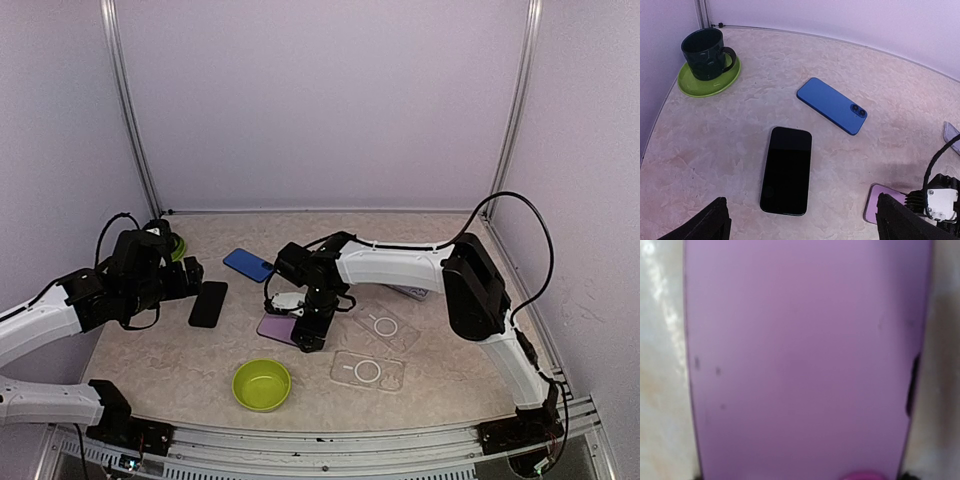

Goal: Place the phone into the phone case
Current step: Move the phone to the center of the board, then pick up the phone at the center of the board.

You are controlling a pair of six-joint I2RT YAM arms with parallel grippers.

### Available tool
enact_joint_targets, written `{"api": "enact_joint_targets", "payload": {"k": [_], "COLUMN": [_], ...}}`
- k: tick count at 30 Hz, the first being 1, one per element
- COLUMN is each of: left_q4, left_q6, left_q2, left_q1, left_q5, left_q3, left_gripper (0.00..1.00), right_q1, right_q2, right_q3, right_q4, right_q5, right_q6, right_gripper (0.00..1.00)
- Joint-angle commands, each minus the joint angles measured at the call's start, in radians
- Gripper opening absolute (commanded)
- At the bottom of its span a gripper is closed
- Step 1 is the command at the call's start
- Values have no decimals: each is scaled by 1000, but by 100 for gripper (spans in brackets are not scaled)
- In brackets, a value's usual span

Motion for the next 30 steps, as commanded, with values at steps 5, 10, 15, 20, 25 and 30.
{"api": "enact_joint_targets", "payload": {"k": [5, 10, 15, 20, 25, 30], "left_q4": [-17, -17, -22, -26, 11, 111], "left_q6": [7, 10, 29, 101, 227, 402], "left_q2": [-21, -18, -10, -4, 2, 28], "left_q1": [-7, -7, -8, -7, -8, -8], "left_q5": [-8, -9, -10, 5, 45, 171], "left_q3": [19, 20, 31, 61, 86, 71], "left_gripper": [99, 99, 99, 99, 99, 99], "right_q1": [-4, -3, -3, -4, -20, -56], "right_q2": [129, 132, 127, 89, 42, -11], "right_q3": [114, 115, 109, 89, 61, 14], "right_q4": [-95, -95, -91, -53, -5, 45], "right_q5": [-15, -28, -30, -49, -91, -156], "right_q6": [-26, -22, -22, -36, -44, -47], "right_gripper": [88, 75, 56, 51, 49, 49]}}
